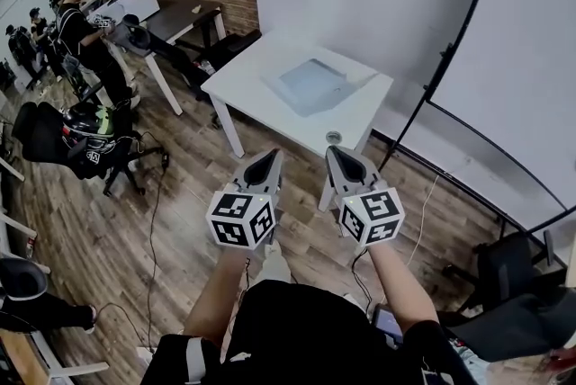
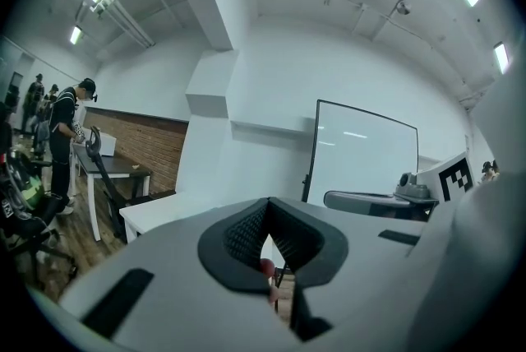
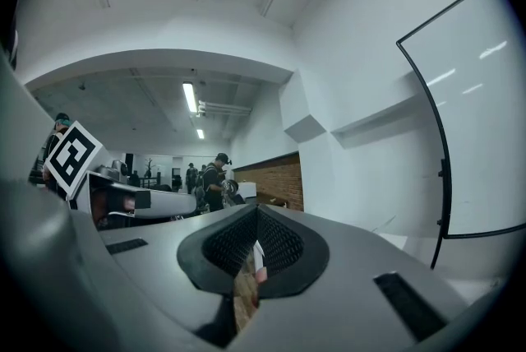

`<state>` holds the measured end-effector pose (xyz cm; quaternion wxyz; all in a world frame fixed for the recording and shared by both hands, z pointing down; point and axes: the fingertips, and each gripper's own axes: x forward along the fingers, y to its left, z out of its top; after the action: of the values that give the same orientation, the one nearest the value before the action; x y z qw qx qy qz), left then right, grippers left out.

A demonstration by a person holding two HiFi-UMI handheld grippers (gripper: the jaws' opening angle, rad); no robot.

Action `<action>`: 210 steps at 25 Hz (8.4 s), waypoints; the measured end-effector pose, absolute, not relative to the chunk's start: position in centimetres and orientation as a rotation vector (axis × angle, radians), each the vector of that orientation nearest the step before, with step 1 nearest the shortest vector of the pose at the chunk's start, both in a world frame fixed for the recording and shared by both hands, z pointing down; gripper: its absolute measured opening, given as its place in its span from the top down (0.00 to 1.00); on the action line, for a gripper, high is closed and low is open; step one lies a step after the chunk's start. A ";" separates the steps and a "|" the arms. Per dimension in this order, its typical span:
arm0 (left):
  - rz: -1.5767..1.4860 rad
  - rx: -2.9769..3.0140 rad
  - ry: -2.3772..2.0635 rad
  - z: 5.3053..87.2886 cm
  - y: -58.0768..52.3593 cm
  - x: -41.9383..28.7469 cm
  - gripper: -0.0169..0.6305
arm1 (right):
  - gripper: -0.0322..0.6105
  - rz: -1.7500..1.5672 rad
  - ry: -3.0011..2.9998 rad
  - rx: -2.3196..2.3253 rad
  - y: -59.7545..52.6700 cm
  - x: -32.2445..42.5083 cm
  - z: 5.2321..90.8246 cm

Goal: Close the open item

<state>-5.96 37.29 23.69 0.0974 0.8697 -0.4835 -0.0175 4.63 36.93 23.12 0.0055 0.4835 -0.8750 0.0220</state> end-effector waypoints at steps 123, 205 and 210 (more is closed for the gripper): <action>0.460 2.514 -0.916 41.2 -4.0 15.7 0.96 | 0.89 0.694 -2.182 1.822 -1.4 27.9 46.8; 0.558 2.359 -0.821 49.6 -8.4 11.7 0.96 | 0.89 0.908 -2.091 1.752 -5.1 22.4 54.4; 0.528 2.352 -0.870 48.8 -9.1 10.4 0.96 | 0.89 0.882 -2.123 1.718 -6.2 21.3 53.5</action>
<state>10.42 -9.13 48.79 0.2854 0.8796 -0.3254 0.1975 21.27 -6.18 53.47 0.1353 0.5931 -0.7329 0.3045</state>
